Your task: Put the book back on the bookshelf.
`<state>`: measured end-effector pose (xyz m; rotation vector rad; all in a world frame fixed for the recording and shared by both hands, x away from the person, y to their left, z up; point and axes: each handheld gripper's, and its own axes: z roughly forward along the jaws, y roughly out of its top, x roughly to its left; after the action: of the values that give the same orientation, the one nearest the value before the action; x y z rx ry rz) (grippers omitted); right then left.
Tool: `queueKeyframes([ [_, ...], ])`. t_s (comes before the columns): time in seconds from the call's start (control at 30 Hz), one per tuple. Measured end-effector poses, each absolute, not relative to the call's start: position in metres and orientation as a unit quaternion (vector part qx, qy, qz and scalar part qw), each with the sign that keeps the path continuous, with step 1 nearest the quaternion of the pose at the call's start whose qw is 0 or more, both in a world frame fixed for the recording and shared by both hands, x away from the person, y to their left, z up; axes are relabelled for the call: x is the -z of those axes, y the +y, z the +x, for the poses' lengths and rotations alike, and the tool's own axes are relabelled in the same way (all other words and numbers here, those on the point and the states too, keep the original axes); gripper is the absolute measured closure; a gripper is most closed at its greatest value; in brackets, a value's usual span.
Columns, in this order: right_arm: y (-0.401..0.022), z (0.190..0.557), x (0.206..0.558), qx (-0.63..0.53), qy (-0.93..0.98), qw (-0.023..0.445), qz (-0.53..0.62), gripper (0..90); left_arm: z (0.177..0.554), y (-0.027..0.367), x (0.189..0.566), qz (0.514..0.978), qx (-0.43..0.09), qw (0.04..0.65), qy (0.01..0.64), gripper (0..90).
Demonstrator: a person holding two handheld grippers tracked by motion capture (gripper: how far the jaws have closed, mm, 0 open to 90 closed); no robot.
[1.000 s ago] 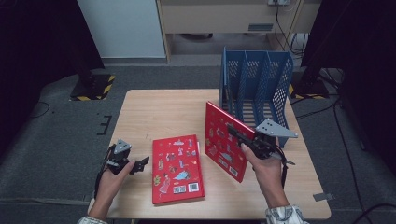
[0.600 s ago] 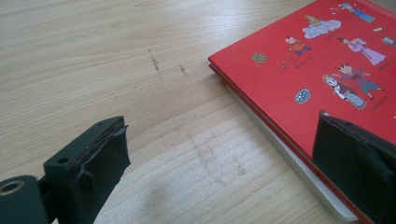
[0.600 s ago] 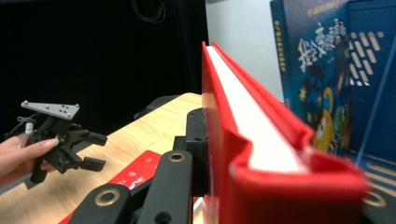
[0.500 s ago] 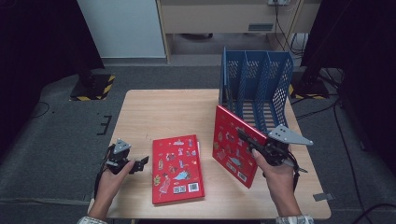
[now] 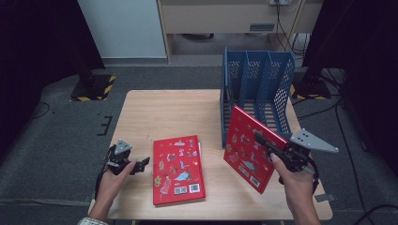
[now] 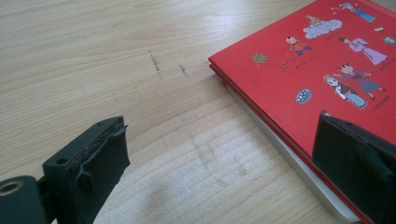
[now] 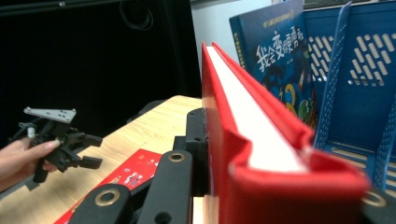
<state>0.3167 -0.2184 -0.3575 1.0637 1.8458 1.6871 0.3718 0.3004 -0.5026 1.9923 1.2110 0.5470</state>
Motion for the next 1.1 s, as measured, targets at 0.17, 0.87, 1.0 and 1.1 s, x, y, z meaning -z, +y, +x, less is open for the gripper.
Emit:
queueKeyframes([
  [0.17,-0.228,0.311,0.346,-0.61,0.657,0.213,0.389,79.7,0.372,0.3,0.502,0.774,-0.213,0.365,0.471,2.8],
  [0.87,-0.23,0.339,0.285,-0.588,0.642,0.263,0.416,79.7,0.372,0.3,0.502,0.774,-0.212,0.366,0.47,2.9],
  [1.0,-0.231,0.351,0.283,-0.583,0.638,0.269,0.425,79.8,0.373,0.3,0.502,0.771,-0.212,0.369,0.473,2.9],
  [1.1,-0.233,0.359,0.283,-0.577,0.633,0.278,0.435,79.8,0.373,0.3,0.502,0.77,-0.21,0.37,0.474,2.9],
])
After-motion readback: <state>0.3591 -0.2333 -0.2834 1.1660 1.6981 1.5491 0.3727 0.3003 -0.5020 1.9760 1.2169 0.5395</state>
